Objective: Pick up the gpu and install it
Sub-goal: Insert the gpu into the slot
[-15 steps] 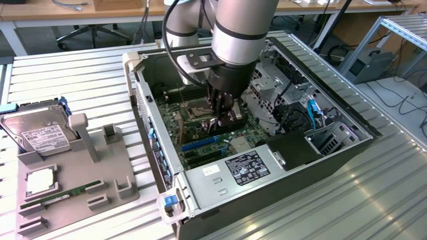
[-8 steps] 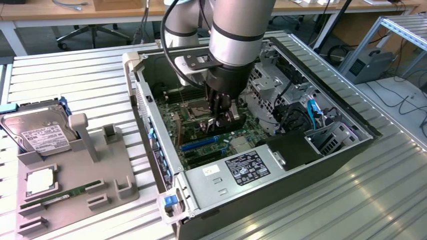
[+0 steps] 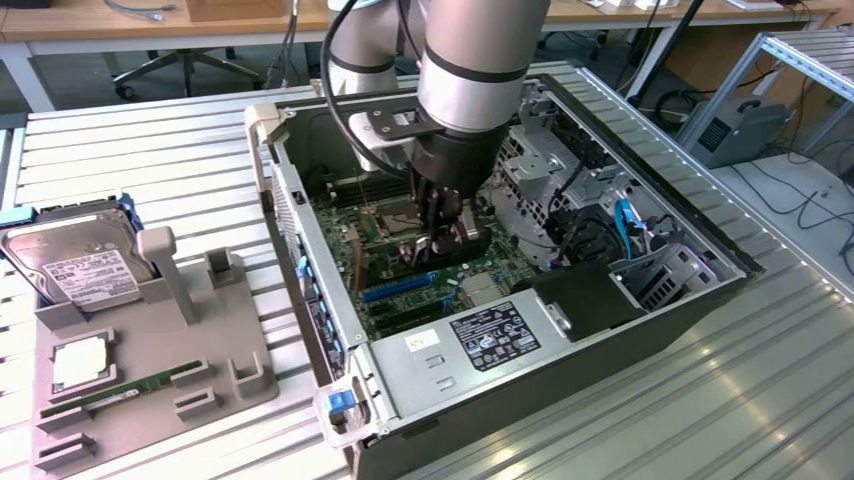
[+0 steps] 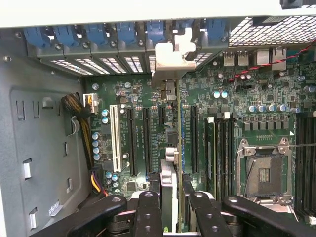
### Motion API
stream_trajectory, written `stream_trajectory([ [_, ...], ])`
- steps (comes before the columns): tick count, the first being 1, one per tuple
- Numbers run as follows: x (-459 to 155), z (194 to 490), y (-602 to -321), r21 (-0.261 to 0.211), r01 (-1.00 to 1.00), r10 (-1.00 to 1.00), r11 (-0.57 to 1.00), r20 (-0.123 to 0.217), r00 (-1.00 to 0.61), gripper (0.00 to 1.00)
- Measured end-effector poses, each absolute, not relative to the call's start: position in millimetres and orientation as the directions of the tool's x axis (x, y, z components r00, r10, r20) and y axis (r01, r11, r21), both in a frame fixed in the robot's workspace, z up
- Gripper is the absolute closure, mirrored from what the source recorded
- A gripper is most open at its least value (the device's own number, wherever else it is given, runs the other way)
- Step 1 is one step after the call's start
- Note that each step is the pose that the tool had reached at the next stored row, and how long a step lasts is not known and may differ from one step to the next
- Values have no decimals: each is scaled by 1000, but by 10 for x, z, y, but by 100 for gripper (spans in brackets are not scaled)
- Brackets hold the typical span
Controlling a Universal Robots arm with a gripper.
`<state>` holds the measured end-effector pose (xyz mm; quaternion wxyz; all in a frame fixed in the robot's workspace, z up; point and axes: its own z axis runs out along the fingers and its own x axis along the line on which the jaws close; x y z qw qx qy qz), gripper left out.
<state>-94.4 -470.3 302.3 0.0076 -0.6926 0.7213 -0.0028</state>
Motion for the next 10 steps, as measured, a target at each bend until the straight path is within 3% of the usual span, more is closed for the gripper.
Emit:
stream_trajectory([
  [10, -1000, 3012, -4647, -15, -999, -999, 41, -7, -41, 73],
])
